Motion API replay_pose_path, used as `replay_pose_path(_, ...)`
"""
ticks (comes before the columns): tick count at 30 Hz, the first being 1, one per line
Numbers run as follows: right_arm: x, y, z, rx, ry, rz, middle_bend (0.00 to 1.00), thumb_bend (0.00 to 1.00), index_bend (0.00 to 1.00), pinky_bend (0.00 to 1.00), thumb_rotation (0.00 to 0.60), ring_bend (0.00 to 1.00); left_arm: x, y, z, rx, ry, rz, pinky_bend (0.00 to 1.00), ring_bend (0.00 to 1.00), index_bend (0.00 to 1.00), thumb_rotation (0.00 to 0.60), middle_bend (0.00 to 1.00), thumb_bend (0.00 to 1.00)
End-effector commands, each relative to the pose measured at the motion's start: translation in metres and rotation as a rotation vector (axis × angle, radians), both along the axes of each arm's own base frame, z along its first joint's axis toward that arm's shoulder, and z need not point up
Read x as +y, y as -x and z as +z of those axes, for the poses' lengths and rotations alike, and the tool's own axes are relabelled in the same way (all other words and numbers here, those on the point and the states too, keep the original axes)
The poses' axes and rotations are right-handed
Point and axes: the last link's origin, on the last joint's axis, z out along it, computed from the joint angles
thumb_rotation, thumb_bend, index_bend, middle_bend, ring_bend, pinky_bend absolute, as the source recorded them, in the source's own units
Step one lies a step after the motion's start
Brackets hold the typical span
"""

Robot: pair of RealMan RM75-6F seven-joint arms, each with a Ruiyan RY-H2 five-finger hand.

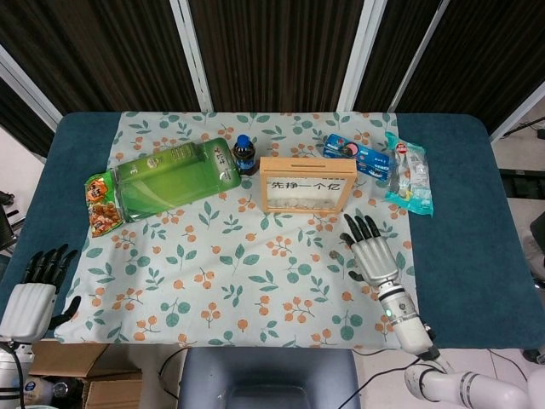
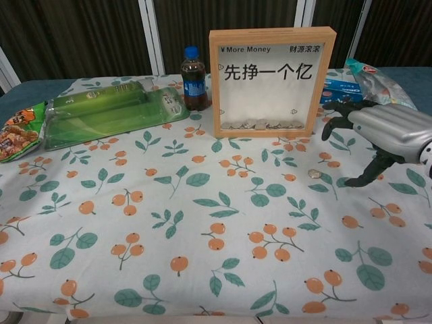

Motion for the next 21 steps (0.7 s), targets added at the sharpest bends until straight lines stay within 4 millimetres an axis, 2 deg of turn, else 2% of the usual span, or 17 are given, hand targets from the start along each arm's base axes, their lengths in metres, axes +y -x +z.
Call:
replay_pose_path(1, 0.002, 0.004, -0.01, -0.014, -0.015, -0.022, 0.0, 0.25, 0.47, 0.0, 0.6, 0.0, 0.0, 0.001, 0.001, 0.0, -0.001, 0.003, 0.0, 0.0, 0.0, 0.599, 0.0, 0.35)
replay_pose_path(11, -0.005, 0.003, -0.029, -0.044, 0.037, -0.003, 0.0, 0.26, 0.53, 0.0, 0.6, 0.0, -0.003, 0.008, 0.002, 0.0, -0.002, 0.017, 0.0, 0.0, 0.0, 0.597, 0.0, 0.35)
replay_pose_path(21, -0.008, 0.004, -0.039, -0.051, 0.034, 0.0, 0.02, 0.37, 0.55, 0.0, 0.6, 0.0, -0.004, 0.01, 0.003, -0.015, -0.001, 0.013, 0.0, 0.0, 0.0, 0.599, 0.0, 0.35)
